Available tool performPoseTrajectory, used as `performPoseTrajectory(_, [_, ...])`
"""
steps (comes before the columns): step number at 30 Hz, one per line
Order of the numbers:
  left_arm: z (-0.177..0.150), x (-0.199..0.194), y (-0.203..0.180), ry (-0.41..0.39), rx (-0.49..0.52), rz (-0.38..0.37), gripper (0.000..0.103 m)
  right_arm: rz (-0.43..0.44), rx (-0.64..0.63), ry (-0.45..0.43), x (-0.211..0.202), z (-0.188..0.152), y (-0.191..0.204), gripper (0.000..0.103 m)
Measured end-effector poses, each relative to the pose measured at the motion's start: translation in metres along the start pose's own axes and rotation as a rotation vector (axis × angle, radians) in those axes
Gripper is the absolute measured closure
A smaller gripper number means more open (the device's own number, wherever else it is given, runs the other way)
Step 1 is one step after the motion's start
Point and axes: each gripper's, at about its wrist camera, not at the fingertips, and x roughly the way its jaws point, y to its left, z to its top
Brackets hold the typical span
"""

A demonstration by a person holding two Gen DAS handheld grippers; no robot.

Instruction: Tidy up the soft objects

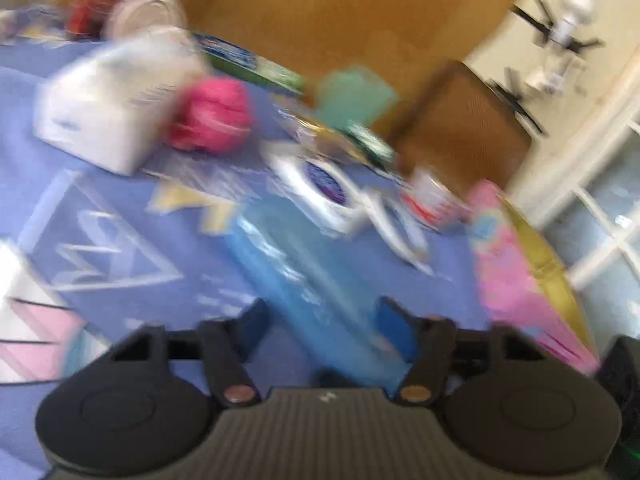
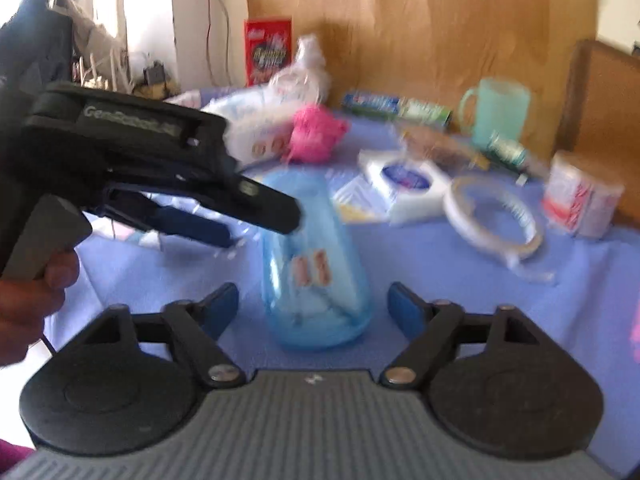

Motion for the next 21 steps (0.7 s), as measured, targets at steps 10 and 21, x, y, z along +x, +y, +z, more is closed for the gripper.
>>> performPoseTrajectory(10, [0.018,0.028,-0.149,-0.029,0.384,-0.148,0.058,-0.253,0.160,-0.241,-0.076,-0.018,-0.035,0.047])
performPoseTrajectory(21, [-0.002,0.107,-0.272,-0.058,0.604,-0.197,0.056,-0.615,0.342,-0.411,-0.127,-0.026,-0.142,0.046])
